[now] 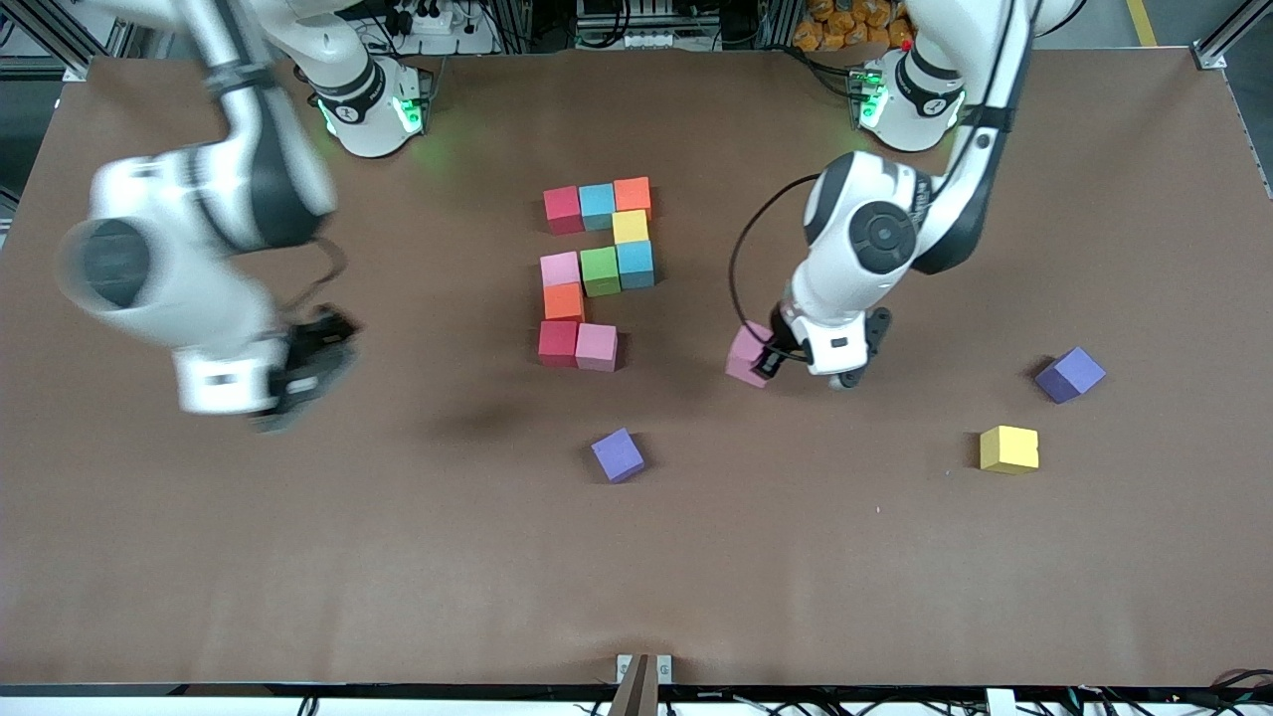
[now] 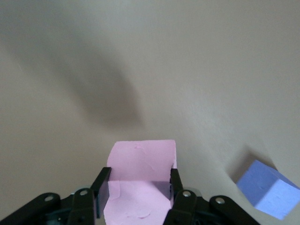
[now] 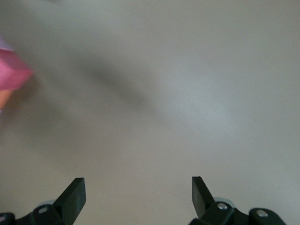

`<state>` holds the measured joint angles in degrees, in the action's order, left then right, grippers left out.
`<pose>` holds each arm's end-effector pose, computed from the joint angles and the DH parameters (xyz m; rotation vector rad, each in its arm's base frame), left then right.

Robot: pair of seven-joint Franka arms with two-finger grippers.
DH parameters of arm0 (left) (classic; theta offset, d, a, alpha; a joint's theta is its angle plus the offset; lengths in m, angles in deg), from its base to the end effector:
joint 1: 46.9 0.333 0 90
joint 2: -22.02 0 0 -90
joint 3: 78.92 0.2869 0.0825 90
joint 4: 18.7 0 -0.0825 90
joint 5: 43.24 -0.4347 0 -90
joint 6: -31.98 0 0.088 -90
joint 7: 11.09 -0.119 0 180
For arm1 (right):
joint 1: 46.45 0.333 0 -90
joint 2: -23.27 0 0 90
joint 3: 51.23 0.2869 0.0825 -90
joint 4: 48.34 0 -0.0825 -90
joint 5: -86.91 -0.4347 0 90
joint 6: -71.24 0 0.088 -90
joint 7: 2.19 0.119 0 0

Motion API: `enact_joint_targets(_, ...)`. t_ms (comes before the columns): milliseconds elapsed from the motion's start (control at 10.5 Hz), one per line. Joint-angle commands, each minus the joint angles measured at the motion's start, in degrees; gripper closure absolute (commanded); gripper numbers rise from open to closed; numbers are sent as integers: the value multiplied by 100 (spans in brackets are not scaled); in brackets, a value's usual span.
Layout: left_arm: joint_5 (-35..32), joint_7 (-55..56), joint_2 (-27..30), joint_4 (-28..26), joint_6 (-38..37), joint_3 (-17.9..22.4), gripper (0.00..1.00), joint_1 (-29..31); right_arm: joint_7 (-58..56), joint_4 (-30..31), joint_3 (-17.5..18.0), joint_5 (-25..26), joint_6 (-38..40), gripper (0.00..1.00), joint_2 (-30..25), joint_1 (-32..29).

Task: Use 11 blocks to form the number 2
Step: 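Open the right gripper and withdraw while the left gripper carries pink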

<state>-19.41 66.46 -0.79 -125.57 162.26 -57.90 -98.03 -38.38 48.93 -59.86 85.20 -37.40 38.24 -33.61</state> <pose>0.5674 -0.3520 0.2505 2.5767 1.5131 -0.1780 0.6652 0.0566 0.3782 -2.9449 -1.0727 0.0948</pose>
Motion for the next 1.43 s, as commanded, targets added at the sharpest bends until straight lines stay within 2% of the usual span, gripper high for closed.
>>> enact_joint_targets(0,725,523,-373,422,-99,68,100,-231,-360,19,-445,-687,53,0,136,-630)
enact_joint_targets(191,1096,918,-601,501,-91,68,100,-371,-407,-7,-455,-726,-95,0,242,-1124)
enact_joint_targets(382,1892,1033,-943,790,-91,77,100,-415,-328,-103,-516,-691,-351,0,217,-1450)
enact_joint_targets(573,2143,1217,-1173,932,-91,86,100,-608,335,-235,-561,-717,-308,0,68,-1635)
enact_joint_targets(764,2301,1403,-1270,932,-91,86,100,-653,1774,-262,-334,-682,367,0,-187,-1785)
enact_joint_targets(860,2319,1394,-1288,932,-91,77,100,-653,2025,-253,-36,-577,413,0,-318,-2003)
enact_joint_targets(955,2337,1394,-1314,932,-91,77,100,-653,2080,-262,106,-498,466,0,-407,-2118)
enact_joint_targets(1337,2644,1464,-1464,941,-91,77,100,-653,2713,-445,64,-462,983,0,-627,-1761)
